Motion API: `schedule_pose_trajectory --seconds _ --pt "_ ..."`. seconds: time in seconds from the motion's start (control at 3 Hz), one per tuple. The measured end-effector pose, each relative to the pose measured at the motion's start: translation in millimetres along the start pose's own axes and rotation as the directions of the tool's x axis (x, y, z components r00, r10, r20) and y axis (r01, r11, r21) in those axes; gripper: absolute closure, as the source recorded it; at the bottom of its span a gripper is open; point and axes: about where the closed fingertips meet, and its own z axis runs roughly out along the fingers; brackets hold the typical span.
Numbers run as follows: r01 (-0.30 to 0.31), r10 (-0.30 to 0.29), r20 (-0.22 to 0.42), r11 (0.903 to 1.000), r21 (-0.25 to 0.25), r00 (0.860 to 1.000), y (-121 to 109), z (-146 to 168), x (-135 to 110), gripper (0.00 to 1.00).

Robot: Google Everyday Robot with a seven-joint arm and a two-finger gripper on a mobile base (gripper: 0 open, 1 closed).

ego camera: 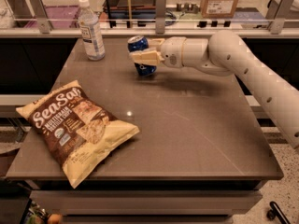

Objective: Place pepsi can upright

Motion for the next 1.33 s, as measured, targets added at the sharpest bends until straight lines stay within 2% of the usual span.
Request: schedule_pose_trajectory --seconds 1.33 --pt "-0.011 0.011 0.003 0.9999 0.011 1.0 -0.5 -5.3 -3.4 1.0"
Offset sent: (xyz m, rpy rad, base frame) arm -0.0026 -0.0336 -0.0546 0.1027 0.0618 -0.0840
